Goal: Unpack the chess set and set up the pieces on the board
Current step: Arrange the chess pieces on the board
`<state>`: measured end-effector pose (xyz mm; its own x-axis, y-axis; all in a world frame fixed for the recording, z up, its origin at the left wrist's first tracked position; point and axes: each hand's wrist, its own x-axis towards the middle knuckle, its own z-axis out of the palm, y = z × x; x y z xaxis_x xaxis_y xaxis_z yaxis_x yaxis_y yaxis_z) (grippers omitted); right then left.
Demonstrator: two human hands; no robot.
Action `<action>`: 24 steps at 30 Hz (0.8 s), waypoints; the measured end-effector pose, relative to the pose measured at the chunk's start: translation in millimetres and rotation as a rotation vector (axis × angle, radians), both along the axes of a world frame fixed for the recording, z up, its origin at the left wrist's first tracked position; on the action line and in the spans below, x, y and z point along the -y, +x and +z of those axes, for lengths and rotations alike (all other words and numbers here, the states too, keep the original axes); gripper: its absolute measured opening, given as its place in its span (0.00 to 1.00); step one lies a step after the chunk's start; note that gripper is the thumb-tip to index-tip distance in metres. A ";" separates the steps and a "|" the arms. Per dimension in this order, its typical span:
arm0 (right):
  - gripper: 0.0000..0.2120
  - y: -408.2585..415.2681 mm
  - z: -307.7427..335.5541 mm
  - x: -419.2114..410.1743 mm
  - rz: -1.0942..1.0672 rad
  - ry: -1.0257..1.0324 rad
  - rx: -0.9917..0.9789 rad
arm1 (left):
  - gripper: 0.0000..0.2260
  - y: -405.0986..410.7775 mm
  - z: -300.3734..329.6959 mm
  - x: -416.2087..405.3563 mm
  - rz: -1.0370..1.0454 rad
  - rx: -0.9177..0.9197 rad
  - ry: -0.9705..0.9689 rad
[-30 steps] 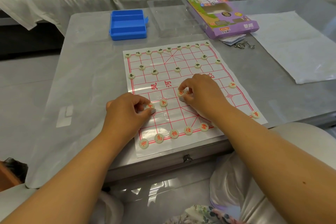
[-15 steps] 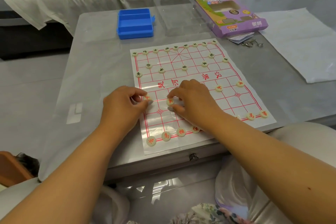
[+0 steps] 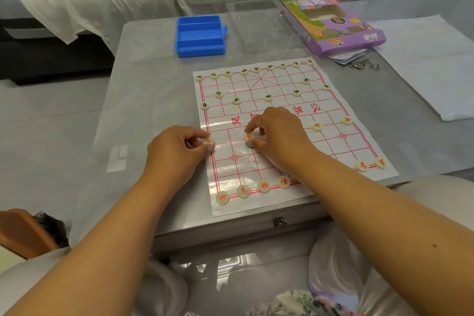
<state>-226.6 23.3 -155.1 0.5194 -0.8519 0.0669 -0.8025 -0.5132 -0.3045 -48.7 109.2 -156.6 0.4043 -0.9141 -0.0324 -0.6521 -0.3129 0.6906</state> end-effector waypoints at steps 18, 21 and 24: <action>0.14 -49.0 39.5 18.3 -0.242 0.080 0.072 | 0.09 -4.2 1.0 1.5 0.005 -0.040 0.033; 0.15 -47.3 27.1 16.5 -0.251 0.149 -0.019 | 0.07 -1.7 0.0 -0.3 0.114 -0.064 -0.039; 0.18 -38.8 15.1 15.5 -0.258 0.133 -0.076 | 0.10 -0.8 -5.4 -3.8 0.188 -0.071 -0.091</action>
